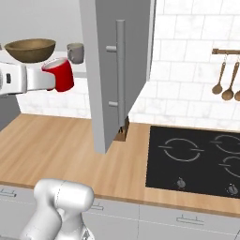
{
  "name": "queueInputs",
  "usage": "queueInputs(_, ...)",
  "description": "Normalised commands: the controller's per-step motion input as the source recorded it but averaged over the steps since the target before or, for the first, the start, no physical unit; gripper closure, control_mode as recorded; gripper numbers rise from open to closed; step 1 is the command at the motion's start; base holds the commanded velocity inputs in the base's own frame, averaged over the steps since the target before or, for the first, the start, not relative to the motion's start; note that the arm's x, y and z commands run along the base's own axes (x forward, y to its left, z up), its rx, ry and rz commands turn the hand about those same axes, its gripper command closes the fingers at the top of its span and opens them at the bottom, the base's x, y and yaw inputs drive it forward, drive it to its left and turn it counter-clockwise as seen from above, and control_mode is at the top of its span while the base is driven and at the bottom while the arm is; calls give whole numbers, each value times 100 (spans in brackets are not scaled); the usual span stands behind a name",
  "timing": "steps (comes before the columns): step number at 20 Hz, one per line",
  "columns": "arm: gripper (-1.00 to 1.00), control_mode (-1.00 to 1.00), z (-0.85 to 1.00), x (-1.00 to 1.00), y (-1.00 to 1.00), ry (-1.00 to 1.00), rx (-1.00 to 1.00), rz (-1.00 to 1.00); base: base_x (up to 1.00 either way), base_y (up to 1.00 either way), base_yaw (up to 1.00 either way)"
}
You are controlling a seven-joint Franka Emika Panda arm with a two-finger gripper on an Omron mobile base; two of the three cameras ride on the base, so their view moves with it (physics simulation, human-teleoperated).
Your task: Gather all objects into one cabinet and sort the glasses and bowls to opposite sides.
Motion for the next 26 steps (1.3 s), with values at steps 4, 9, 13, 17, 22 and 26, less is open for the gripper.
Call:
queueInputs(4,100,-100,35,0,0,0,1,0,0,0,0)
queueInputs(9,100,-100,12,10,0,2,8,0,0,0,0)
queueInputs(13,100,-100,0,24,0,0,4,0,0,0,0)
queueInputs(17,100,-100,-15,53,0,-1,3,4,0,0,0)
queueInputs(22,100,-100,-16,58,-11,-1,3,7,0,0,0)
queueInputs(26,100,-100,-5,46,-5,-1,0,2,0,0,0)
